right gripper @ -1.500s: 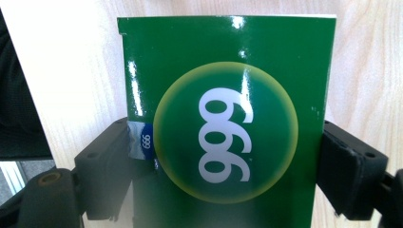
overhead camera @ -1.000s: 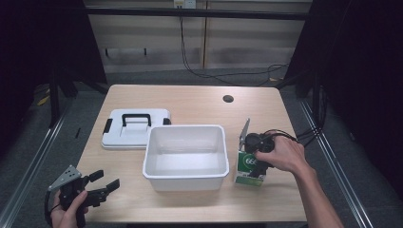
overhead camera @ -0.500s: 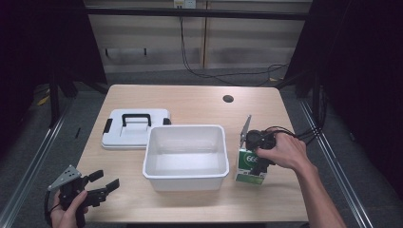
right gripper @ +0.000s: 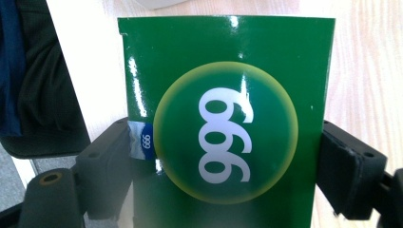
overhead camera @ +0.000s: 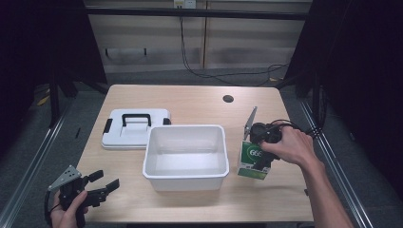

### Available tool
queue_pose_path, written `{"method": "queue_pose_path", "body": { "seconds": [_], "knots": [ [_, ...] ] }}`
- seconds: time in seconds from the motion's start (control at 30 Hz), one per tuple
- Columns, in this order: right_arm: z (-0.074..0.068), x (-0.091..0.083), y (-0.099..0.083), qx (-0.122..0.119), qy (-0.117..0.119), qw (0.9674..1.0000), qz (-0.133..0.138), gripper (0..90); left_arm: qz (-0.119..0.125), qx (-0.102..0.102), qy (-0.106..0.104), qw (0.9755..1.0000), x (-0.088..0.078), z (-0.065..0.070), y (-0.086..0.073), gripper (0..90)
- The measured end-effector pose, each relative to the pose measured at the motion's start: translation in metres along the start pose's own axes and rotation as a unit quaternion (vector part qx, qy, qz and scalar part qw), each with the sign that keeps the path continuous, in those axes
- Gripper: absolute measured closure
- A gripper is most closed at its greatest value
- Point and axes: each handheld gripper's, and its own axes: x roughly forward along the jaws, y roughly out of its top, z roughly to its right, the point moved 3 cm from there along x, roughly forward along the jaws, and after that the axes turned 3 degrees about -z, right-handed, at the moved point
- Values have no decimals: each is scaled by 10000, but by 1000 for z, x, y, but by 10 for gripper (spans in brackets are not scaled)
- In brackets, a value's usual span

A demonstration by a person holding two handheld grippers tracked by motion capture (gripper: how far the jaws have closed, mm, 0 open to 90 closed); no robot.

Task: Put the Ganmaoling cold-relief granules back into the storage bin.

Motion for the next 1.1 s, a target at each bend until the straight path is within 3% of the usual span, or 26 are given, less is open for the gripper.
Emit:
{"method": "queue_pose_path", "body": {
  "seconds": [0.57, 0.77, 1.1],
  "knots": [
    [-3, -27, 5, -24, -215, 9998, -29, 163, -15, -14, 1, 10000, 1, 1, 0, 160],
    [-3, -48, 6, -17, -363, 9993, -3, 162, 1, -3, 8, 10000, 0, 0, 0, 160],
    [-6, -67, 10, -16, -419, 9991, 6, 162, -3, -6, 11, 10000, 1, 0, 0, 160]
  ]
}}
